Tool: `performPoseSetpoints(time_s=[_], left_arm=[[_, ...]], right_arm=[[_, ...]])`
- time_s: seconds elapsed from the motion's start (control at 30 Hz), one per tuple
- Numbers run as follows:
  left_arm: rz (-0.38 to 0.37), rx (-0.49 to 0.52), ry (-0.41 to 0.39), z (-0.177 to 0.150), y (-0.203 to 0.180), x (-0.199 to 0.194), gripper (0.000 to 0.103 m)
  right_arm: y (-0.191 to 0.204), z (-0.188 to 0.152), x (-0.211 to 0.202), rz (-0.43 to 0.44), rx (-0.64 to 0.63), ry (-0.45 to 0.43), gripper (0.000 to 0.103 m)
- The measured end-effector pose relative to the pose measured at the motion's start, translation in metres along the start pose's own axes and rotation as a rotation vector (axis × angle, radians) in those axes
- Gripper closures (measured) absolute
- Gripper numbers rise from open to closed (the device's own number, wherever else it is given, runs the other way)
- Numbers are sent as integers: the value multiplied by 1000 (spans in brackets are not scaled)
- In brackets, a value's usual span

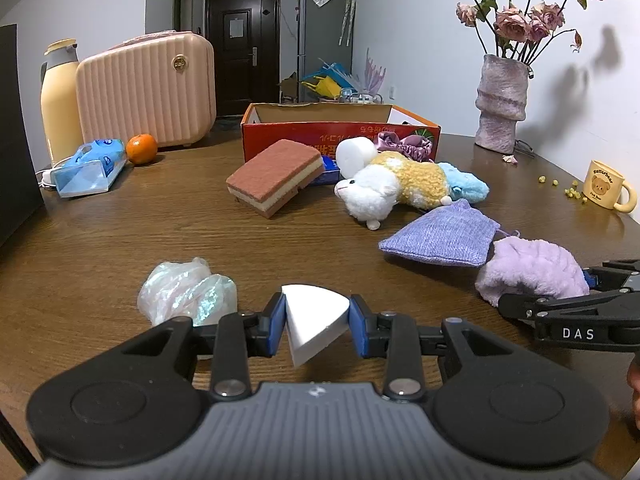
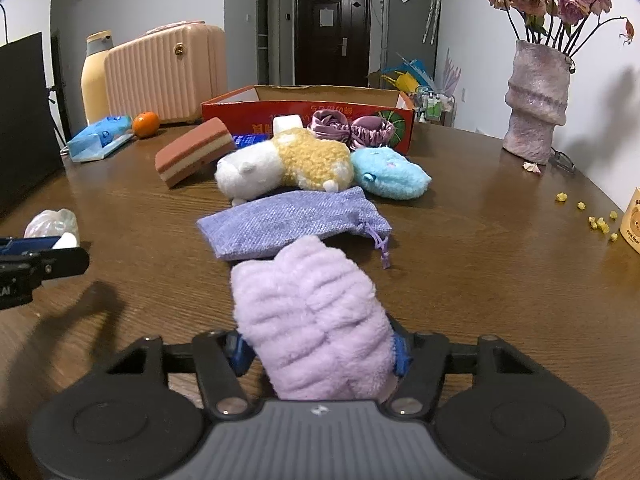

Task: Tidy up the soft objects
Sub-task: 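Lift and carry the headband and sponge toward the cardboard box with both grippers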

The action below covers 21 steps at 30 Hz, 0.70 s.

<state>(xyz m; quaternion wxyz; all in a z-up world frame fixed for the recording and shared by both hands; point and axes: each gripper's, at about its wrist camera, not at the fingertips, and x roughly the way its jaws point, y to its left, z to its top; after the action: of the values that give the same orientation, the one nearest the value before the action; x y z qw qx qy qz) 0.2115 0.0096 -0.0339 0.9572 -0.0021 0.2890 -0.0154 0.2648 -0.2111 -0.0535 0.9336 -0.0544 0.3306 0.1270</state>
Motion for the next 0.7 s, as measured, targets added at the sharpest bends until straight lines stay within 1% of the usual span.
performPoseSetpoints(time_s=[0.1,0.27,0.47,0.7], left_arm=[[-2,1,-2,2,-1,0,69],[-8,8,-13,4,-2,-2,69],[-12,14,-31,9,-2,-6,69],[-14,21,-60,20,-2,-11,69]], right_arm=[[0,0,-4,12,-2,-15,53],[0,1,-9,25,-3,-29,59],[-1,3,-14,31,2,-42,62],[-2,10,-24,26,2,-75,62]])
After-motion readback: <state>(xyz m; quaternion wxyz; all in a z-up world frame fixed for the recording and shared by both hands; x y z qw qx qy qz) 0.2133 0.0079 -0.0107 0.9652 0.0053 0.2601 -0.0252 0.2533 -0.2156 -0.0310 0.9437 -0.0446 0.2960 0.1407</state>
